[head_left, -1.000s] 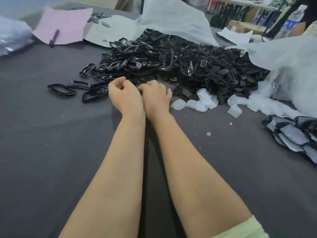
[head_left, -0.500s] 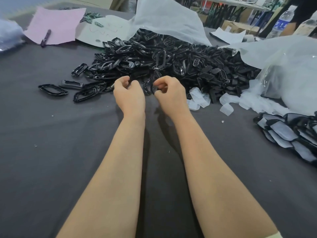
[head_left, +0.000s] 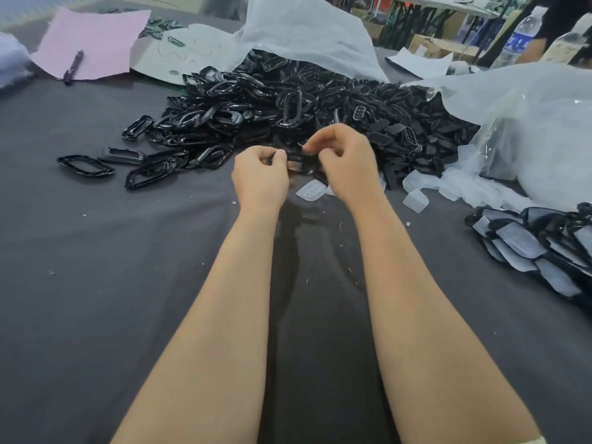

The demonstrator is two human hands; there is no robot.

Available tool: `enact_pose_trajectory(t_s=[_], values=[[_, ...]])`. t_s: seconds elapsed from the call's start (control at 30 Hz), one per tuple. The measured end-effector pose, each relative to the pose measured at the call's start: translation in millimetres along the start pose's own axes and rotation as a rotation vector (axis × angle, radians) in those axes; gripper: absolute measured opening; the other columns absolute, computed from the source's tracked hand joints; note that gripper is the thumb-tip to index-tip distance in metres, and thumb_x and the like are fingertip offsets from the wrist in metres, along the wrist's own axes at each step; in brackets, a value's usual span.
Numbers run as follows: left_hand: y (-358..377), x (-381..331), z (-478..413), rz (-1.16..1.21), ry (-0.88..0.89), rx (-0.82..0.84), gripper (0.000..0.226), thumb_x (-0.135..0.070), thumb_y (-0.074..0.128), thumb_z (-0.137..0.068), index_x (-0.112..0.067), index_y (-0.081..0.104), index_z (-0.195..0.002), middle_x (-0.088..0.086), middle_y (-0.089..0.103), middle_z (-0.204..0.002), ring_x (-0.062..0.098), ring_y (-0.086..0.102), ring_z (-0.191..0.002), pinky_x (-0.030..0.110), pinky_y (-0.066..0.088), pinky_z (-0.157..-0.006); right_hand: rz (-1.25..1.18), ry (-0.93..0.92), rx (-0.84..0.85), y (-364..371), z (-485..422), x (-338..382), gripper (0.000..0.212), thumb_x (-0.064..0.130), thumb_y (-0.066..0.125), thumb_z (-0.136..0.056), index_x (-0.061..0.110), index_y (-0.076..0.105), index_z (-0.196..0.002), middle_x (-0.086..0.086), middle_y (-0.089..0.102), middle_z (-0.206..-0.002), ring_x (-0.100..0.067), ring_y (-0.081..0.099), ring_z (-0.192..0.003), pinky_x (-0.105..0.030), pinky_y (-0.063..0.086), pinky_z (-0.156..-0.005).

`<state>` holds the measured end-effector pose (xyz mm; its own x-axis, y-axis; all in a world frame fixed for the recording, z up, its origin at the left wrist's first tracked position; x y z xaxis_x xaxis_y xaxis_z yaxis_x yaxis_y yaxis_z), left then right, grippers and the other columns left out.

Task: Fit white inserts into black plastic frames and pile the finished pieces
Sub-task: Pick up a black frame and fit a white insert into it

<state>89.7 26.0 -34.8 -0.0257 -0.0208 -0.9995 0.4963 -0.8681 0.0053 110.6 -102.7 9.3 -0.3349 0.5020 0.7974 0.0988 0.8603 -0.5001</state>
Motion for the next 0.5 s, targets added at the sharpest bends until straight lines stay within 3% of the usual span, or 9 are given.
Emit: enact_pose_trajectory(t_s=[0.1, 0.17, 0.23, 0.33, 0.5], values=[[-3, 3, 1, 0.232, -0.103, -0.095, 0.011, -0.011, 0.045, -0.101, -0.010, 0.054, -0.095, 0.007, 0.069, -0.082, 0.010, 0.066, -0.060, 0.021, 0.053, -0.054, 0.126, 0.171, -0.159, -13, 1, -23, 0.031, -0.002, 0.041, -0.087, 0.011, 0.065, -0.102, -0.003, 0.070, -0.104, -0.012, 0.060, -0.093, -0.015, 0.040, -0.075], [-2, 3, 2, 0.335, -0.146, -0.120, 0.017, -0.013, 0.036, -0.103, -0.016, 0.044, -0.088, 0.008, 0.068, -0.081, 0.010, 0.068, -0.057, 0.018, 0.049, -0.047, 0.369, 0.246, -0.078, -10, 0, -35, 0.033, 0.006, 0.044, -0.090, 0.014, 0.066, -0.113, -0.004, 0.066, -0.118, -0.021, 0.056, -0.111, -0.025, 0.039, -0.089], [1, 2, 5, 0.375, -0.169, -0.120, 0.020, -0.015, 0.032, -0.104, -0.018, 0.039, -0.085, 0.006, 0.066, -0.077, 0.008, 0.065, -0.052, 0.018, 0.047, -0.045, 0.557, 0.299, 0.027, -1, 0, -40, 0.030, 0.018, 0.049, -0.094, 0.021, 0.064, -0.119, -0.004, 0.059, -0.126, -0.027, 0.046, -0.121, -0.035, 0.036, -0.098], [3, 4, 7, 0.356, -0.178, -0.121, 0.019, -0.016, 0.036, -0.103, -0.019, 0.041, -0.085, 0.000, 0.062, -0.078, 0.004, 0.057, -0.052, 0.016, 0.045, -0.045, 0.703, 0.336, 0.083, 7, -1, -40, 0.031, 0.031, 0.054, -0.094, 0.020, 0.061, -0.122, -0.008, 0.049, -0.131, -0.031, 0.038, -0.125, -0.040, 0.032, -0.101], [2, 7, 8, 0.389, -0.175, -0.122, 0.017, -0.009, 0.043, -0.101, -0.017, 0.047, -0.086, 0.000, 0.063, -0.081, 0.004, 0.062, -0.059, 0.016, 0.051, -0.052, 0.628, 0.310, -0.016, 7, -3, -35, 0.022, 0.015, 0.053, -0.092, 0.021, 0.061, -0.111, -0.006, 0.052, -0.124, -0.029, 0.041, -0.121, -0.038, 0.031, -0.099]])
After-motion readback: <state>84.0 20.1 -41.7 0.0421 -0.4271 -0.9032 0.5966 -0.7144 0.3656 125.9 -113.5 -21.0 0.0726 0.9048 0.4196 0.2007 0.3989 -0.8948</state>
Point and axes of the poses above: each hand's wrist, its own z-axis away from the middle knuckle, its own y-axis out of the palm, x = y × z, the point moved 5 cm from there along -z, towards the middle knuckle
